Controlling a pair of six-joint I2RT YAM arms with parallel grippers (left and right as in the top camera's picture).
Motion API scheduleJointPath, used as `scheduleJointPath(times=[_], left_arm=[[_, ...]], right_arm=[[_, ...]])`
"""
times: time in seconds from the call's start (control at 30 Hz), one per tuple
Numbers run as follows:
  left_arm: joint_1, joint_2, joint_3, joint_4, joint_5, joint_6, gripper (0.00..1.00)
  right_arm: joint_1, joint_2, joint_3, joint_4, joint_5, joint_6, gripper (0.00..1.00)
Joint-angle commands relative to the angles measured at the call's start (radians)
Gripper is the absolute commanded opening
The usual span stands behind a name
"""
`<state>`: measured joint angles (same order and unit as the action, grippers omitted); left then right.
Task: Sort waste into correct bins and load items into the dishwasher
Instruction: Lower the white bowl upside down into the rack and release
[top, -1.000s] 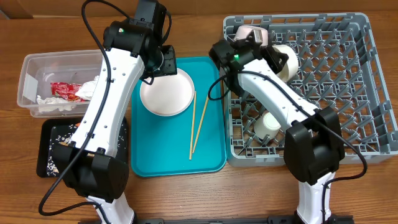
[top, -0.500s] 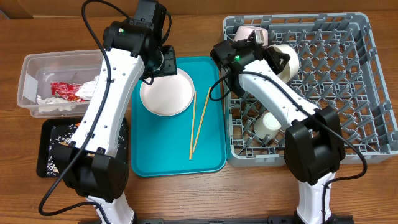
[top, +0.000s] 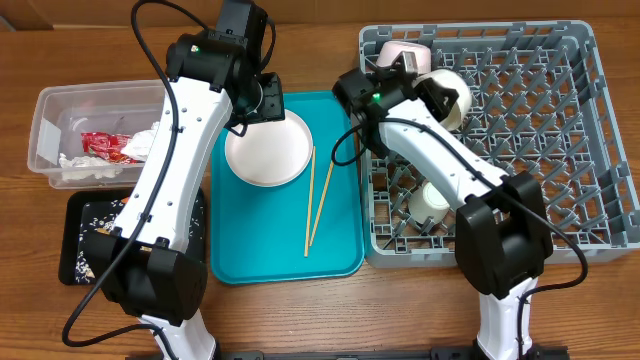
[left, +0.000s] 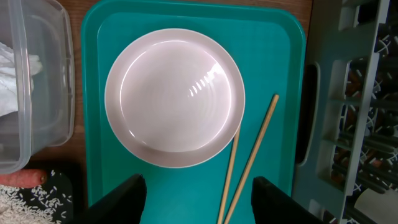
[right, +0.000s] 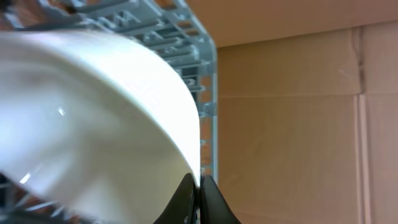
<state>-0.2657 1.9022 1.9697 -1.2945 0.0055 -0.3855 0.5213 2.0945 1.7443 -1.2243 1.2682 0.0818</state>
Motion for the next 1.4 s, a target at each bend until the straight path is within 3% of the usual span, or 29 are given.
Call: scheduleJointPath(times=[0.0,0.1,0.13,0.2,0.23,0.7,1.0,1.23,1.3,1.37], left_arm=[[0.011,0.007,-0.005,-0.003,-0.016,0.016,0.57],[0.011,0.007,-0.005,-0.004,-0.016,0.016,0.57],[0.011,0.007,-0.005,-0.005,-0.016,0.016,0.57],[0.011,0.007,-0.005,-0.006,-0.016,0.016,0.57],[0.011,0.007,-0.005,-0.006,-0.016,0.016,0.57],[0.011,0.007,-0.005,-0.013,-0.016,0.016,0.63],[0.011,0.007,-0.005,-0.019,-0.017,0.016,0.68],[0.011,0.007,-0.005,-0.019,-0.016,0.016,0.69],[0.011,0.007,-0.005,-0.020,-0.016,0.016,0.69],[0.011,0.007,-0.005,-0.022,-0.017,0.016,0.70]], right_arm=[[0.008,-0.002,-0.023,-0.006,-0.092,0.000,0.04],[0.012,-0.002,-0.023,-0.006,-0.092,0.000,0.08],[0.015,-0.002,-0.023,-0.006,-0.092,0.000,0.15],[0.023,-0.002,-0.023,-0.006,-0.092,-0.001,0.41],[0.025,-0.002,-0.023,-0.007,-0.091,-0.002,0.45],[0.082,-0.014,-0.021,-0.047,-0.122,-0.001,0.97],[0.118,-0.084,-0.021,-0.068,-0.378,-0.002,1.00],[0.080,-0.235,-0.018,-0.006,-0.639,0.000,0.99],[0.045,-0.276,-0.009,0.019,-0.739,0.000,0.95],[-0.005,-0.313,-0.003,0.056,-0.852,0.000,0.84]])
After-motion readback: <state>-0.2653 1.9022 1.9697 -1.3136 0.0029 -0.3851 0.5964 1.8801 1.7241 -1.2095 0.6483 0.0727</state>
